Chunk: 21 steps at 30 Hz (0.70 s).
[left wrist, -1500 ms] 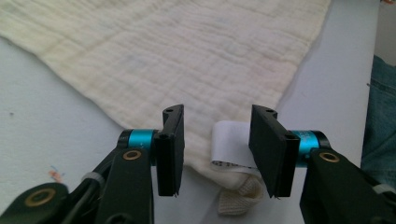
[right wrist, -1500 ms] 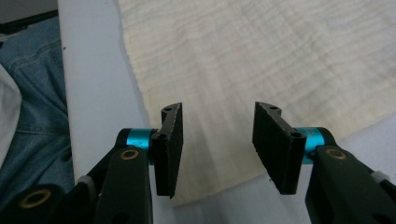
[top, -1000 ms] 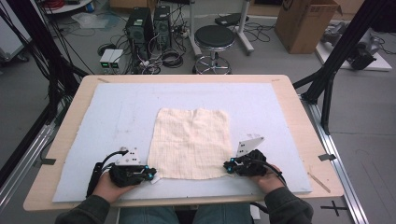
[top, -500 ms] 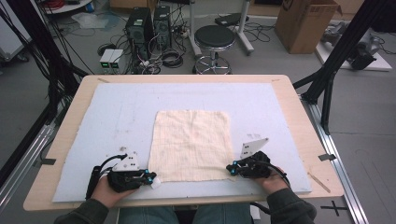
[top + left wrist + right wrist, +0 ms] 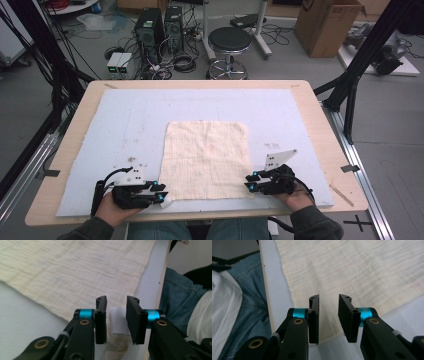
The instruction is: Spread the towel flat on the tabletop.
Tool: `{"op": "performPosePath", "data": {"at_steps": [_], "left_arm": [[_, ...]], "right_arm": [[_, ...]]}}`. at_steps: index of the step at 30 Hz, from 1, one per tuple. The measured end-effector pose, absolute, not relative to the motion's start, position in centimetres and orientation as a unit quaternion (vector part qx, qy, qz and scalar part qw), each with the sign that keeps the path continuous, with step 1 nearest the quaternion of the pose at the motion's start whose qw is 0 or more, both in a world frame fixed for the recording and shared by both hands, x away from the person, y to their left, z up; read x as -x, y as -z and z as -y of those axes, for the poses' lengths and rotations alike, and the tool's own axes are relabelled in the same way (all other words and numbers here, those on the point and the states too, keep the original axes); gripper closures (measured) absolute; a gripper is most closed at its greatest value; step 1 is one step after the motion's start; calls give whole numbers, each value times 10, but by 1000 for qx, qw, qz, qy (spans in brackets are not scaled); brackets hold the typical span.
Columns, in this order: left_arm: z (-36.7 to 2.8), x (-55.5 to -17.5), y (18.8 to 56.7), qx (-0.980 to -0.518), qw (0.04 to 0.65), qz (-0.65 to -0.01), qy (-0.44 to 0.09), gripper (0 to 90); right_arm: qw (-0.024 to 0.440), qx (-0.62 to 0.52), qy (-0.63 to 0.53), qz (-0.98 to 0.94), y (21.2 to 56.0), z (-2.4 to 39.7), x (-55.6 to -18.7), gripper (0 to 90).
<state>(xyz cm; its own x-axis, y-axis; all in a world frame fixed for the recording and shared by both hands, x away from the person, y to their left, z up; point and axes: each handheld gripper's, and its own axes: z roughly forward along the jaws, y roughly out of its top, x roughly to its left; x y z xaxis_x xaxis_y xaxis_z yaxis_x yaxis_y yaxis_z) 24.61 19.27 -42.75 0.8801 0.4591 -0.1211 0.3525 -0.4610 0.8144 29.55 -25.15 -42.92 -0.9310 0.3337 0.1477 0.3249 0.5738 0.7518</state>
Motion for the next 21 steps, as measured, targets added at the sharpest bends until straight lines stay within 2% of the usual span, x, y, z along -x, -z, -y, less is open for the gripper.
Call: {"op": "performPosePath", "data": {"at_steps": [8,16,21], "left_arm": [[-196,-259,425,-837,476,-260,-77,592],[-197,-268,423,-826,484,-275,-86,556],[-200,-273,421,-820,487,-288,-82,522]], "right_arm": [[19,-214,-443,-871,426,252,-306,593],[21,-233,-451,-861,426,248,-315,479],[17,-244,-455,-856,424,247,-320,438]]}}
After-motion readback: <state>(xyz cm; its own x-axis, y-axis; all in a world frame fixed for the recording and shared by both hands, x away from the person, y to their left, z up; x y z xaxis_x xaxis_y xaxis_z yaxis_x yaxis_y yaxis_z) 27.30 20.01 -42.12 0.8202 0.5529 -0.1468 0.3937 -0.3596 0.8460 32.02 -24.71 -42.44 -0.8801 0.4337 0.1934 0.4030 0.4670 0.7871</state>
